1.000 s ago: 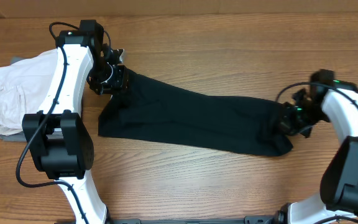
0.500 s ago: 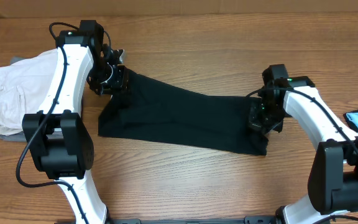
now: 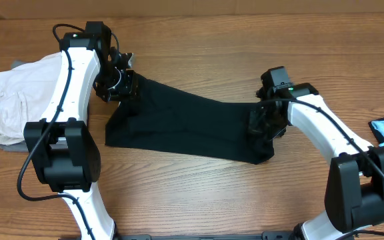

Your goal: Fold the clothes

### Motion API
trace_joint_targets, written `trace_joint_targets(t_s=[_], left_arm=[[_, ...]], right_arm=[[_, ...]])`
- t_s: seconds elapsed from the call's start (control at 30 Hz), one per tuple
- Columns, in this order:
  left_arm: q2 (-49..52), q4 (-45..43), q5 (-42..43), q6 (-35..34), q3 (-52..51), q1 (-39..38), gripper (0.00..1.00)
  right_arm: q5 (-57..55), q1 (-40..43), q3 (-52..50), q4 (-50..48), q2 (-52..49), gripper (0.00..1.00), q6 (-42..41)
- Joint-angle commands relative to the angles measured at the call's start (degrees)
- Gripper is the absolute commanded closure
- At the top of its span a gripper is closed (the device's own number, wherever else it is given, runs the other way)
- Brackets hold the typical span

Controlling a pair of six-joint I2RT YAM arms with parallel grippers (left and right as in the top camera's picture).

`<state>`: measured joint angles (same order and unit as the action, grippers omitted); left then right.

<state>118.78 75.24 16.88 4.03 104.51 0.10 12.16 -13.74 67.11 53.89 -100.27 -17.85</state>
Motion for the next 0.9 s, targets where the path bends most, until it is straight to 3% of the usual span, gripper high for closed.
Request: trace_joint_targets(t_s=[0.0, 0.07, 0.1, 0.17, 0.2, 0.63, 0.83, 0.87], left_arm=[[0.24, 0.15, -0.31, 0.68, 1.27, 0.24, 0.56], [0.22, 0.17, -0.31, 0.68, 1.27, 0.24, 0.56], [0.24, 0.17, -0.31, 0.68, 1.27, 0.24, 0.56], [0.22, 0.2, -0.31, 0.68, 1.27, 0.24, 0.56], [0.24, 0.2, -0.31, 0.68, 1.27, 0.24, 0.56], [0.22, 0.17, -0.31, 0.68, 1.27, 0.24, 0.54], [0.24, 0.28, -0.33, 0.68, 1.27, 0.24, 0.53], [0.24, 0.26, -0.33, 0.68, 1.27, 0.24, 0.53]], right_arm=[[0.76, -1.73, 0.68, -0.76, 0.26, 0.95, -0.26], [0.79, -2.62, 0.68, -1.11, 0.26, 0.93, -0.48], [0.76, -3.02, 0.68, -1.2, 0.26, 0.87, -0.48], [0.79, -3.67, 0.68, -1.33, 0.28, 0.61, -0.46], [1.07, -3.8, 0.68, -1.16, 0.28, 0.59, -0.46], [10.45, -3.82, 0.87, -1.95, 3.48, 0.59, 4.37], [-3.04, 3.17, 1.36, -0.46, 6.47, 0.6, -1.79], [-2.05, 5.07, 1.36, -0.33, 6.47, 0.65, -1.73]])
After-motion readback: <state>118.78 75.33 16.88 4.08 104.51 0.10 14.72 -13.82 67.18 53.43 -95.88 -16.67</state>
